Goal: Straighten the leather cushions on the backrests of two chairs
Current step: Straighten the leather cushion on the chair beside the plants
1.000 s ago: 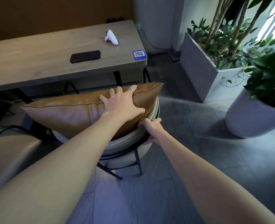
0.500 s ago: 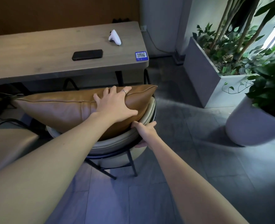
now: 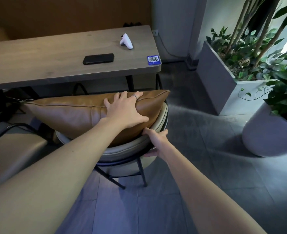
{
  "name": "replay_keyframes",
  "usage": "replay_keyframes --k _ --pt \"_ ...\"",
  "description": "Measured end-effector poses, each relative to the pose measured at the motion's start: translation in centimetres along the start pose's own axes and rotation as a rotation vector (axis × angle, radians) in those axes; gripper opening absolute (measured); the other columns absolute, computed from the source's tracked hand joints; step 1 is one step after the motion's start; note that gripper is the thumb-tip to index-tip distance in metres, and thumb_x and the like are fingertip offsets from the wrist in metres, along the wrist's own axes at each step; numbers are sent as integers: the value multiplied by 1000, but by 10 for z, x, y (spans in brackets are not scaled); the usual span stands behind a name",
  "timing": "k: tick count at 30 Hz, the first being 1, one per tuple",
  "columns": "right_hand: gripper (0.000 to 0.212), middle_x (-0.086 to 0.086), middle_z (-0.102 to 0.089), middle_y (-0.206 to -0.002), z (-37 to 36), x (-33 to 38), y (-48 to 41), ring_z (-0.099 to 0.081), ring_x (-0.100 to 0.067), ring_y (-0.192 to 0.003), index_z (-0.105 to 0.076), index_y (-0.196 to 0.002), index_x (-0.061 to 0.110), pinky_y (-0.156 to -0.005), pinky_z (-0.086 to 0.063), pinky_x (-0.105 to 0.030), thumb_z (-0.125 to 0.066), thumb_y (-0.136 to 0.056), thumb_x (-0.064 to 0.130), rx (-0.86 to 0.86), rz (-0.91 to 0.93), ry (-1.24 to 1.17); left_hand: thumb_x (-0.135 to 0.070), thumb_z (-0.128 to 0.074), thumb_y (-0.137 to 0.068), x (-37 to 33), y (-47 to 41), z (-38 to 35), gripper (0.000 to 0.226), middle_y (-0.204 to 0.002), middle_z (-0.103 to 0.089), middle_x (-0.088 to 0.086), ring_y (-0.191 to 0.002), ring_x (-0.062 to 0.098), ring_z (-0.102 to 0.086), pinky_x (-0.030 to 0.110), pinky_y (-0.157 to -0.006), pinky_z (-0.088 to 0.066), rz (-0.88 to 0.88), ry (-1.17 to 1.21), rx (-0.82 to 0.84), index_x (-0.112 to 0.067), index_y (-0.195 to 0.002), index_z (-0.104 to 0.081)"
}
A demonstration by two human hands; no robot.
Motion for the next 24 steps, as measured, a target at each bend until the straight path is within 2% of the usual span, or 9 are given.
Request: replay_keyframes --k 6,9,12,15,17,18,20,22,24 --pt "118 -12 -28 -163 -2 -1 4 -55 -34 -83 15 -162 35 -75 -64 -57 -73 -84 33 2 7 -6 -67 -70 -79 2 -1 -1 93 -165 -29 11 -152 35 -21 66 -118 -15 -3 -10 -9 -42 -157 -26" --pt "118 -12 -29 -163 -2 -1 3 -55 -32 -75 13 -162 36 -74 -64 -57 -75 -83 35 4 8 11 -67 -69 -79 1 0 -2 94 -166 -27 11 -153 36 -19 67 -118 -14 -6 -15 -11 -42 -158 -24" --pt "119 -16 -33 -160 -1 1 6 -69 -41 -79 14 -162 36 -72 -65 -53 -75 -83 40 2 -16 53 -69 -69 -79 0 4 -4 101 -170 -19 12 -156 37 -12 67 -119 -11 -8 -18 0 -42 -160 -15" --pt "116 -23 -46 -151 -2 2 13 -76 -44 -83 10 -163 33 -61 -66 -46 -74 -84 46 -10 -61 119 -66 -71 -79 6 16 0 106 -172 -11 8 -158 34 -6 65 -120 -6 -69 55 15 -45 -161 -6" --pt "110 -25 -54 -142 -1 2 18 -75 -43 -87 -6 -162 27 -50 -64 -41 -75 -81 53 -43 -76 166 -60 -70 -83 16 28 6 99 -173 -11 5 -158 28 -5 60 -123 -4 -124 95 30 -44 -161 -11" --pt "105 -23 -56 -141 -2 3 22 -75 -42 -90 -15 -161 22 -52 -64 -39 -73 -81 57 -59 -70 227 -57 -69 -87 21 35 10 94 -173 -11 3 -159 26 -5 57 -124 -4 -141 94 38 -43 -161 -12" --pt "90 -17 -58 -140 -3 6 34 -72 -38 -97 -34 -154 12 -72 -64 -41 -65 -85 61 -72 -21 421 -53 -63 -92 31 49 18 85 -173 -12 0 -158 22 -6 54 -125 -6 -153 74 60 -41 -161 -15" --pt "70 -12 -61 -135 -7 15 54 -66 -36 -109 -50 -143 10 -91 -57 -41 -59 -91 57 -124 77 616 -52 -58 -96 38 60 26 77 -173 -14 -1 -158 22 -9 54 -125 -10 -138 60 77 -40 -161 -17" --pt "55 -10 -65 -130 -14 25 76 -62 -35 -116 -58 -134 12 -90 -48 -35 -53 -95 50 -189 184 816 -52 -53 -99 46 72 36 72 -172 -17 -1 -158 24 -12 55 -124 -14 -88 67 81 -39 -161 -19"
Point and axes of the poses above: each hand's wrist, its own y-axis away from the middle knuckle, its own z-axis out of the back of the hand, x = y × z, the point moved 2 cm from there along -y, towards the middle knuckle
